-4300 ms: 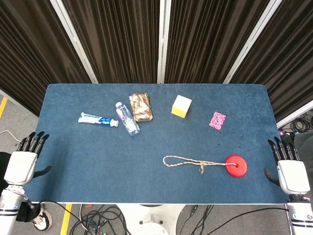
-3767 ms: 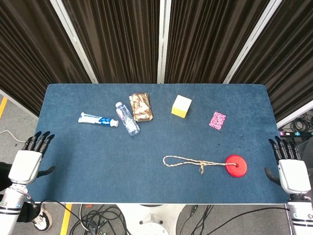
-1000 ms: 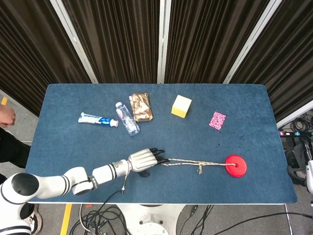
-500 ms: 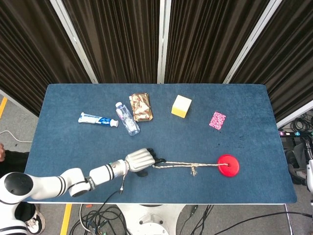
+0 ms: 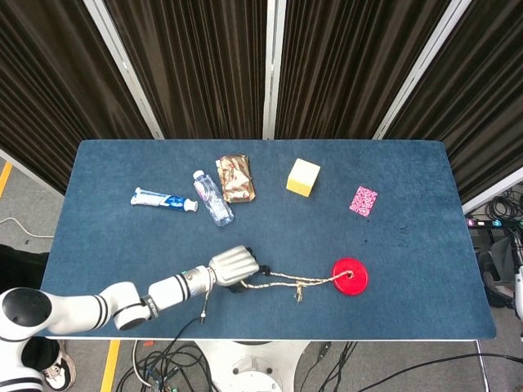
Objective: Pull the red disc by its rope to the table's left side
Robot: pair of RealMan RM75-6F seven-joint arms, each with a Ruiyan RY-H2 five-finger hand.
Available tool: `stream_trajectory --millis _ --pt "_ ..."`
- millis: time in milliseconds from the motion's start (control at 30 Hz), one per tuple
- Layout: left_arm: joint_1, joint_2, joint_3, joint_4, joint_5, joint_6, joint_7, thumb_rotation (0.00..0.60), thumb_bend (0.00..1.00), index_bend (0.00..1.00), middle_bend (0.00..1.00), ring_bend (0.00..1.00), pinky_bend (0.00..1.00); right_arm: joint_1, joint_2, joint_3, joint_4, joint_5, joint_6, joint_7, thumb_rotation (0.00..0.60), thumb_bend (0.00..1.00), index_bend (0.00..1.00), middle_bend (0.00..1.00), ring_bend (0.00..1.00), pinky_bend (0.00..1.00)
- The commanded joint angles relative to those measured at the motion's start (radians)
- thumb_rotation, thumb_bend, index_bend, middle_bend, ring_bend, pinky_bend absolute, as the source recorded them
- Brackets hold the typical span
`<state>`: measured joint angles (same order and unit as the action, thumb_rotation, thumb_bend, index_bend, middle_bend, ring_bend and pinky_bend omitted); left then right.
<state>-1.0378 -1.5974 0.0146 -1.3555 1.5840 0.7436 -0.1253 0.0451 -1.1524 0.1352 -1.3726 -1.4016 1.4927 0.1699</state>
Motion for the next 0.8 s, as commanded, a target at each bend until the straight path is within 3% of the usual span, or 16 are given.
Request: stream_trajectory --millis 33,167,500,667,800 --pt "0.020 0.019 -0.010 -0.021 -0.022 0.024 0.025 0.600 0.41 0.60 0.93 0.59 0.54 0.000 0.000 0.000 -0.001 -0.001 0.001 -0.001 0.600 0.27 0.00 0.00 0.00 0.00" --pt "0.066 0.072 -0.011 -0.077 -0.053 0.073 0.068 0.600 0.41 0.74 0.95 0.63 0.59 0.001 0.003 0.001 -0.007 -0.003 0.003 -0.006 0.600 0.27 0.00 0.00 0.00 0.00" --pt "0.243 0.181 0.024 -0.205 -0.046 0.306 0.033 0.600 0.42 0.79 0.96 0.68 0.67 0.004 0.003 0.000 -0.025 0.000 -0.006 -0.030 0.600 0.27 0.00 0.00 0.00 0.00" --pt "0.315 0.293 0.051 -0.272 -0.043 0.381 0.061 0.600 0.42 0.79 0.96 0.68 0.67 0.008 0.008 -0.001 -0.045 -0.012 0.000 -0.052 0.600 0.27 0.00 0.00 0.00 0.00" --pt "0.385 0.394 0.062 -0.292 -0.111 0.420 0.086 0.600 0.42 0.79 0.96 0.69 0.67 0.010 0.008 -0.001 -0.058 -0.015 0.002 -0.066 0.600 0.27 0.00 0.00 0.00 0.00"
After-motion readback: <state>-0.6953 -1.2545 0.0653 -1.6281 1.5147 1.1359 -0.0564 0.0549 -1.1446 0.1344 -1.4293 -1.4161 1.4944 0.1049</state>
